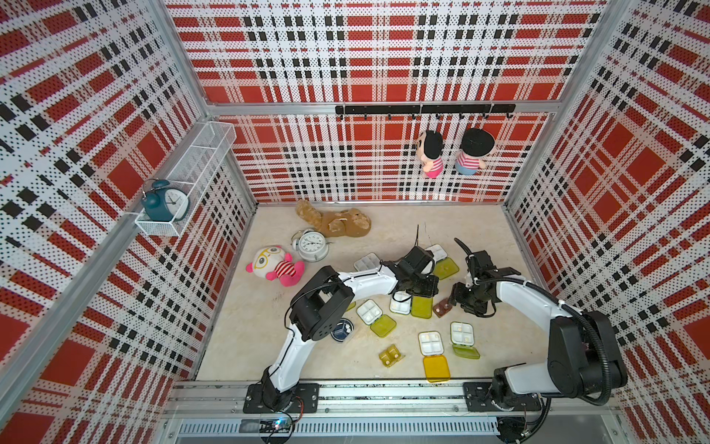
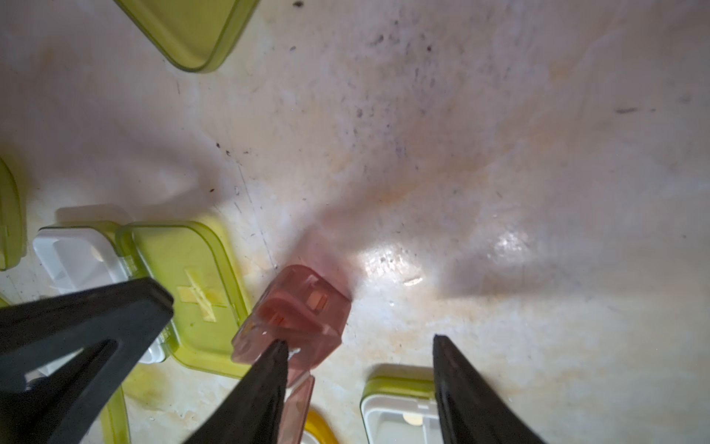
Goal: Close pillboxes
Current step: Close the lid on the pillbox.
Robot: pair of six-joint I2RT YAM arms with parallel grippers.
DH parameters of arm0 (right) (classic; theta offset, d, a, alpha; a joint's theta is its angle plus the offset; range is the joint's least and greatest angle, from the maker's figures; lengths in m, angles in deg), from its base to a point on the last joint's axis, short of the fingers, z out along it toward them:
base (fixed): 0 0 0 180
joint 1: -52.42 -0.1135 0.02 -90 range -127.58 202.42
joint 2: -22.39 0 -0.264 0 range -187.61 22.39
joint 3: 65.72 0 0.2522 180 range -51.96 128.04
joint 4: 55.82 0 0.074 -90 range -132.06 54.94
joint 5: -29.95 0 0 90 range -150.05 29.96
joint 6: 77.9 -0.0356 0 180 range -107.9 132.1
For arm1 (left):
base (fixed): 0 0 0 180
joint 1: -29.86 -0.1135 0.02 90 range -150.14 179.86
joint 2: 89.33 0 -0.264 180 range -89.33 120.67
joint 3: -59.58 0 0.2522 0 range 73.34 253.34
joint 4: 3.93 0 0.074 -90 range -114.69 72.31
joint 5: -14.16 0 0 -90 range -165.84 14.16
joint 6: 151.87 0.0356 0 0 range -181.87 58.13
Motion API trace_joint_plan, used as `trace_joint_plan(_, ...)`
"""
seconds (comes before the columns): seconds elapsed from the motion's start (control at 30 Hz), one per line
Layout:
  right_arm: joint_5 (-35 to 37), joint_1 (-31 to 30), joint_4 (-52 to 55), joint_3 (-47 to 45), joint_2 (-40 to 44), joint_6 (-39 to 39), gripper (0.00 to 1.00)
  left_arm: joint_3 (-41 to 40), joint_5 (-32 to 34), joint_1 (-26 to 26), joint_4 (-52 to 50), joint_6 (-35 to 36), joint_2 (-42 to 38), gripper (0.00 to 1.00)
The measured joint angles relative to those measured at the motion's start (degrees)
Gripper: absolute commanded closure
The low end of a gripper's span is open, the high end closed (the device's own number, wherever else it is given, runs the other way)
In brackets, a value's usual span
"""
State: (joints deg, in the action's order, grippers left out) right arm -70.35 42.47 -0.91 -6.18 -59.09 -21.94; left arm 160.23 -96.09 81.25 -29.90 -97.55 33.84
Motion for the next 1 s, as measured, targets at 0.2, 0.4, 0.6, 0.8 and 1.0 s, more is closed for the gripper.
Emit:
trace_joint_plan(0.2,0.0,0.0,-1.0,-0.2,-1.4,0.1,0.37,-1.1,0.2,-0.2,0.0,0.0,0.0,1.0)
trace_joint_plan(0.4,0.0,0.0,-2.1,-0.6,-2.4,0.1,0.37,-1.9,0.6,-0.5,0.0,0.1,-0.1,1.0)
trace_joint_plan(0.6,-0.3,0.0,-3.0,-0.6,-2.9,0.1,0.37,-2.8,0.8,-0.9,0.0,0.2,-0.8,1.0)
trace_joint_plan(0.8,-1.1,0.0,-4.3,-0.6,-3.5,0.1,0.38,-3.5,0.8,-1.2,0.1,0.3,-1.4,1.0)
trace_joint_plan(1.0,-1.5,0.0,-6.2,-0.7,-5.0,-0.1,0.38,-4.4,0.8,-1.5,0.1,0.4,-1.8,1.0)
